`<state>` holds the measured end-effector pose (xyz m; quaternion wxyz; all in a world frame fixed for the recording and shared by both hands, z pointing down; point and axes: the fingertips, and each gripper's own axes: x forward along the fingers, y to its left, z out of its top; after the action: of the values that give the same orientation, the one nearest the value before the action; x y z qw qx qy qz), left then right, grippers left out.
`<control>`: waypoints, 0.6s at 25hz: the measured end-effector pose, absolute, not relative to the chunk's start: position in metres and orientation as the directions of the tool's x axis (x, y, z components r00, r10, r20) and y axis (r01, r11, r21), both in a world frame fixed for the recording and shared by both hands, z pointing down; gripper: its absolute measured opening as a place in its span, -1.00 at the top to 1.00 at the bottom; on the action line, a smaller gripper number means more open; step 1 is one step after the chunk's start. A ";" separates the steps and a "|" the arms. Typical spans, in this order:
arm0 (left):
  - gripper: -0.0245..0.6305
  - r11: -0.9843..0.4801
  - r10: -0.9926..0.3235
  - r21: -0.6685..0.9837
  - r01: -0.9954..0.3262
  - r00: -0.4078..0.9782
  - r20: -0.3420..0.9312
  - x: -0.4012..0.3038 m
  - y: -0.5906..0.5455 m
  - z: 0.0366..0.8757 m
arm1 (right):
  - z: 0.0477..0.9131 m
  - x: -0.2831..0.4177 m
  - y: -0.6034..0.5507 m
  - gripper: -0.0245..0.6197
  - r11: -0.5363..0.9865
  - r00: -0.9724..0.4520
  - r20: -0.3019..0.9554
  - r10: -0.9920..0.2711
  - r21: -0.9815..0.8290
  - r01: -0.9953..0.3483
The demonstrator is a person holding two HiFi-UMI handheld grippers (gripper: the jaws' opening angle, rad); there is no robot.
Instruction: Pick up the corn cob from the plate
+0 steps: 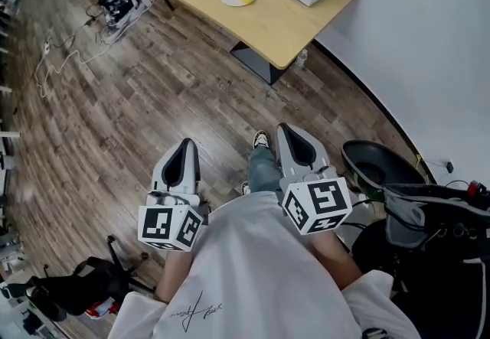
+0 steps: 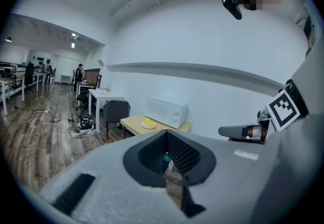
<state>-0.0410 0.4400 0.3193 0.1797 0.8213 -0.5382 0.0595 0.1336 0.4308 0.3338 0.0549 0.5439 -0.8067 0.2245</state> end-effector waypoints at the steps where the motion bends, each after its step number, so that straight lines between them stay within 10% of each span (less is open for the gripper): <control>1: 0.93 -0.360 -0.860 0.230 -0.904 0.417 0.293 -0.039 0.430 0.319 | 0.335 0.135 0.421 0.89 0.303 -0.401 0.334 -0.853 -0.309 -0.902; 15: 0.93 -0.388 -0.841 0.231 -0.892 0.445 0.307 -0.001 0.311 0.317 | 0.344 0.175 0.301 0.89 0.275 -0.394 0.315 -0.864 -0.362 -0.891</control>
<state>-0.0008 0.3106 0.3169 0.1829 0.8301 -0.5221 0.0698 0.1748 0.3010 0.3444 0.0276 0.5497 -0.7979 0.2460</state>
